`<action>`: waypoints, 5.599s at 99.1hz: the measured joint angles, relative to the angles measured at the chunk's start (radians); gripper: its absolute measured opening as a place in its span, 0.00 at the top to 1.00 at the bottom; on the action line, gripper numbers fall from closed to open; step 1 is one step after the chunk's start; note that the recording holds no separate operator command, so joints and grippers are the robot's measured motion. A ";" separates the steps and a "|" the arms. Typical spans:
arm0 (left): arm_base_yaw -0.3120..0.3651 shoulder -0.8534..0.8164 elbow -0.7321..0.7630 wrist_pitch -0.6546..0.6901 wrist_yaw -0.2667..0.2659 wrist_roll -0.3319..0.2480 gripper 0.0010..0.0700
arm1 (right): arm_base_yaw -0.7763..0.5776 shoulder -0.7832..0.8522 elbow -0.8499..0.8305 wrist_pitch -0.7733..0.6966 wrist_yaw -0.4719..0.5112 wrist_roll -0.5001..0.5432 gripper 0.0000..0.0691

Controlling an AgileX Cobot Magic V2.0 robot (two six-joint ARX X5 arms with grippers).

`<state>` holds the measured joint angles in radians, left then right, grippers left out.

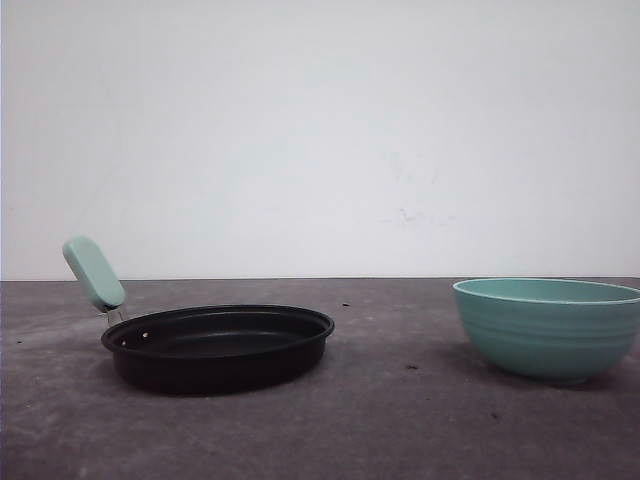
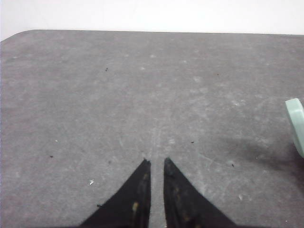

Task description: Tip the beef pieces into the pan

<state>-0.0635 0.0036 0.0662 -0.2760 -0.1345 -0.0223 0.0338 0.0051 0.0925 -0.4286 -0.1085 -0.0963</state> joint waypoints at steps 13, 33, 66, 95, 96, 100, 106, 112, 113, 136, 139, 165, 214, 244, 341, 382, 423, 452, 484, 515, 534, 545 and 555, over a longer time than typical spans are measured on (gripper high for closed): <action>0.000 0.000 0.000 0.000 0.000 0.000 0.99 | 0.000 0.000 0.000 0.000 0.000 0.000 0.98; 0.000 0.000 0.000 0.000 0.000 0.000 0.99 | 0.000 0.000 0.000 0.000 0.000 0.000 0.98; 0.000 0.000 0.000 0.000 0.000 0.000 0.99 | 0.000 0.000 0.000 0.000 0.000 0.000 0.98; 0.000 0.000 0.000 0.000 0.000 0.000 0.99 | 0.000 0.000 0.000 0.000 0.000 0.000 0.98; 0.000 0.000 0.000 0.000 0.000 0.000 0.99 | 0.000 0.000 0.000 0.000 0.000 0.000 0.98; 0.000 0.000 0.000 0.000 0.000 0.000 0.99 | 0.000 0.000 0.000 0.000 0.000 0.000 0.98; 0.000 0.000 0.000 0.000 0.000 0.000 0.99 | 0.000 0.000 0.000 0.000 0.000 0.000 0.98; 0.000 0.000 0.000 0.000 0.000 0.000 0.99 | 0.000 0.000 0.000 0.000 0.000 0.000 0.98; 0.000 0.000 0.000 0.000 0.000 0.000 0.99 | 0.000 0.000 0.000 0.000 0.000 0.000 0.98; 0.000 0.000 0.000 0.000 0.001 0.000 0.99 | 0.000 0.000 0.000 0.005 0.000 0.000 0.98; 0.000 0.000 0.000 0.000 0.001 0.000 0.99 | 0.000 0.000 0.000 0.016 0.000 0.002 0.98; 0.000 0.000 0.000 0.007 0.001 -0.031 0.99 | 0.000 0.000 0.000 0.184 -0.056 0.141 0.98; 0.000 0.000 -0.014 0.074 0.049 -0.373 0.99 | 0.000 0.000 0.000 0.263 -0.030 0.234 0.98; 0.000 0.004 0.088 0.068 0.265 -0.478 0.99 | 0.000 0.000 0.052 0.296 -0.122 0.235 0.98; -0.001 0.679 0.816 0.034 0.570 -0.548 0.55 | 0.000 0.523 0.842 -0.021 -0.315 0.228 0.32; -0.052 0.720 0.816 -0.185 0.653 -0.370 0.11 | 0.000 0.583 0.842 -0.213 -0.311 0.200 0.01; -0.060 0.885 0.734 -0.062 0.525 -0.520 0.10 | 0.000 0.673 0.842 -0.341 -0.308 0.166 0.01; -0.089 1.054 0.594 -0.027 0.529 -0.615 0.10 | 0.000 0.660 0.842 -0.394 -0.309 0.125 0.01; -0.171 1.230 0.578 0.109 0.496 -0.624 0.10 | 0.000 0.633 0.755 -0.434 -0.309 0.073 0.01; -0.192 1.344 0.578 0.138 0.367 -0.663 0.10 | 0.000 0.555 0.648 -0.463 -0.309 0.066 0.02; -0.193 1.373 0.578 0.161 0.365 -0.678 0.10 | 0.000 0.487 0.642 -0.461 -0.309 0.066 0.19; -0.197 1.373 0.578 0.194 0.354 -0.686 0.10 | 0.000 0.465 0.642 -0.449 -0.309 0.066 0.22; -0.200 1.373 0.578 0.220 0.343 -0.697 0.10 | 0.000 0.463 0.642 -0.445 -0.309 0.066 0.23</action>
<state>-0.2630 1.3762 0.6437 -0.0563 0.2089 -0.7197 0.0338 0.4686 0.7341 -0.8734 -0.4171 -0.0303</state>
